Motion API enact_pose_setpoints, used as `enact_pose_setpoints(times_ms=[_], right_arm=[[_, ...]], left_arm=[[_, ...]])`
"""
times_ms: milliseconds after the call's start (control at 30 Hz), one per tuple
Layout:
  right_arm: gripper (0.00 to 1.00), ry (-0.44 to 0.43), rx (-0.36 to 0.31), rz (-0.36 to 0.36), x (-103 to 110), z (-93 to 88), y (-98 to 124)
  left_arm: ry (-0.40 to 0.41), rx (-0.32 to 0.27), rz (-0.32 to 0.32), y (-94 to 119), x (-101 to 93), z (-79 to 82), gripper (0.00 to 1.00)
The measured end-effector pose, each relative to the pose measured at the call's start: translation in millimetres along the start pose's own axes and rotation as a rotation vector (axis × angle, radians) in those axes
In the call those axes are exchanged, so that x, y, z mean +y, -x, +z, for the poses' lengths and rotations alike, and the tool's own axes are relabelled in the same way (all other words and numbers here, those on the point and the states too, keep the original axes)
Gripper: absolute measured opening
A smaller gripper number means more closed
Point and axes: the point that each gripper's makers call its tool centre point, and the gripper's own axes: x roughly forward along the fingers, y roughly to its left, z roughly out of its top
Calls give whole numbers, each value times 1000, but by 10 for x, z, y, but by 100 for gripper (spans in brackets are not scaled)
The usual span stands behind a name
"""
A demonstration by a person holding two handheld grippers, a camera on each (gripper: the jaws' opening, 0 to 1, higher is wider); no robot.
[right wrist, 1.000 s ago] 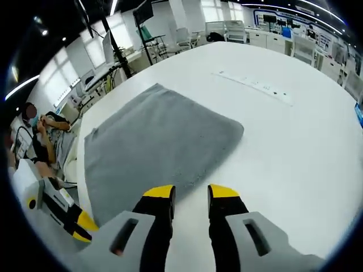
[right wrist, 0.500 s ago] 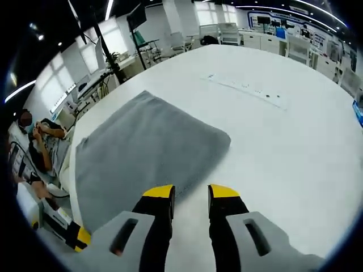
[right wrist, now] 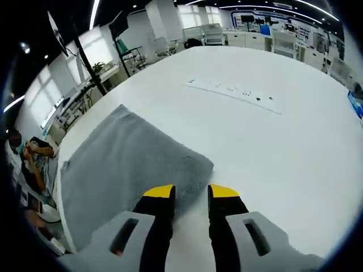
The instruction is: Fold the towel on the table until its edges align and the towel forms a compact rectangular stack.
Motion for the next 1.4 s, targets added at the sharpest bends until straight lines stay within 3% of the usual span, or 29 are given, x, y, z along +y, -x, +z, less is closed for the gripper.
enact_pose_setpoints(times_ms=[200,400,467,600,933,1067,1233,1400], right_arm=[[19,15,28,-5,-18,-69,-100],[2,90,38,29,52,-107,-43],[1,112,47,5,0,-125,-6],[0,166,67,-39,-130,-207,133],[0,104,86,-116,-676,-491,560],[0,101,84,-140,-736,-577,761],[0,123,75,-153,-846,-563,919],[0,143,41,-168,-942,-435,1070]], left_arm=[[10,5,-8,-4,-12,1,7],[6,-1,-23,-33,-26,36,4],[12,-7,-33,-50,-41,73,3],[3,-26,-57,-109,-122,212,3],[-12,-98,-115,-267,-333,621,3],[-4,-129,-128,-301,-404,815,3],[10,-152,-125,-348,-443,1003,3],[52,-179,-113,-398,-422,1201,3]])
